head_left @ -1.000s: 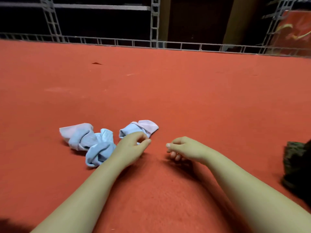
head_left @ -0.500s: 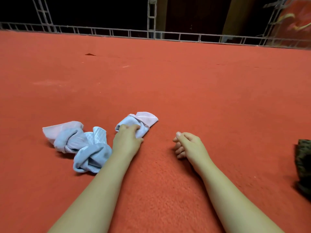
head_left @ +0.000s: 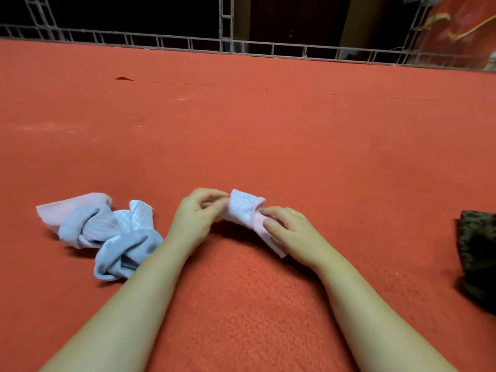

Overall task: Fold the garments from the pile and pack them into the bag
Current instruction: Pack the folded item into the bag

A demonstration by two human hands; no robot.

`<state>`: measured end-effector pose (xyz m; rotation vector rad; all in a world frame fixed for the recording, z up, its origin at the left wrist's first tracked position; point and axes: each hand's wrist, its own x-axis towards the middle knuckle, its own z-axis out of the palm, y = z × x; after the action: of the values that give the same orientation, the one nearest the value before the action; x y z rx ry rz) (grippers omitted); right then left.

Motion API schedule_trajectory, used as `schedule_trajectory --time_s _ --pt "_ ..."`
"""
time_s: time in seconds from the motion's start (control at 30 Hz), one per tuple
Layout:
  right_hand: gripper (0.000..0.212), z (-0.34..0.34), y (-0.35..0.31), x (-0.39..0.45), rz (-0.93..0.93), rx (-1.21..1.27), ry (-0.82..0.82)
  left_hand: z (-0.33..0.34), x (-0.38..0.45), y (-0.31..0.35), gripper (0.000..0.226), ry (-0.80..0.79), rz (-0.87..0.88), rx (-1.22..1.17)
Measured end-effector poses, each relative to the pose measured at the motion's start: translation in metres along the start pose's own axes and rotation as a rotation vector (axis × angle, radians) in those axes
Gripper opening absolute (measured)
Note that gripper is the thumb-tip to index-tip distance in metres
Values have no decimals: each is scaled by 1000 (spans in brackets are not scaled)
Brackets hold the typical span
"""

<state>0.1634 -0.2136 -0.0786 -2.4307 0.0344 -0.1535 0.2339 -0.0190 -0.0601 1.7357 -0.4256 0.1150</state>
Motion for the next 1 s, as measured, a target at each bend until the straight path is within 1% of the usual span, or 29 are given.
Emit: schedule_trajectory --time_s 0.03,0.07,0.1,0.13,0.17,0.23,0.27,0.3,0.33,0.37,0.4,0.43,0.5,0.53,0.57,0.6,0.67,0.7,0.73,0.8,0.87,0.93,1.0 --pt "59 2 0 1 1 14 -13 -2 1 1 14 155 27 -92" --pt "55 3 -1 1 1 13 -19 -4 -1 5 23 250 28 -208" --pt "50 3 -3 0 -13 9 -19 -3 -5 9 31 261 2 -296" --pt "43 3 -5 -1 -33 12 -12 0 -10 12 36 214 -16 -282" --pt "37 3 -6 -1 -46 43 0 4 -15 15 38 125 -22 -151" --pt "30 1 -10 -4 24 152 30 13 -23 12 38 -70 -28 268" --pt "31 1 -12 -5 82 195 54 15 -24 8 34 -123 -32 415" --pt "33 2 -13 -6 133 193 83 16 -24 4 31 -139 -45 491" --pt "38 3 -13 -6 160 97 114 17 -23 1 28 -136 -51 512" --pt "42 4 -12 -5 190 -67 131 17 -21 -2 26 -141 -48 529" --pt "43 7 -11 -4 224 -224 127 17 -20 -4 22 -153 -34 554" --pt "42 9 -10 -4 246 -319 122 18 -19 -6 19 -179 -31 575" --pt "34 11 -7 -2 249 -348 129 18 -19 -7 16 -215 -33 570" --pt "29 10 -7 -2 227 -337 135 16 -19 -6 16 -215 -60 495" --pt "27 9 -5 -2 189 -290 139 14 -18 -4 17 -199 -114 338" --pt "26 7 -4 -3 151 -173 135 11 -17 -1 19 -172 -204 98" --pt "23 2 -4 -7 97 192 126 9 -14 5 18 -154 -447 -452" --pt "22 -1 -5 -9 76 347 145 9 -12 6 15 -159 -548 -663" --pt "22 -3 -6 -10 67 458 163 7 -10 7 14 -161 -616 -804" --pt "22 -7 -7 -11 57 577 167 6 -8 9 21 -159 -674 -993" --pt "20 -8 -7 -11 33 638 132 4 -6 11 28 -139 -681 -1107" --pt "18 -9 -6 -11 3 683 98 1 -5 14 34 -136 -662 -1160" --pt "18 -12 -4 -11 -16 714 85 -4 -4 18 43 -170 -614 -1175"
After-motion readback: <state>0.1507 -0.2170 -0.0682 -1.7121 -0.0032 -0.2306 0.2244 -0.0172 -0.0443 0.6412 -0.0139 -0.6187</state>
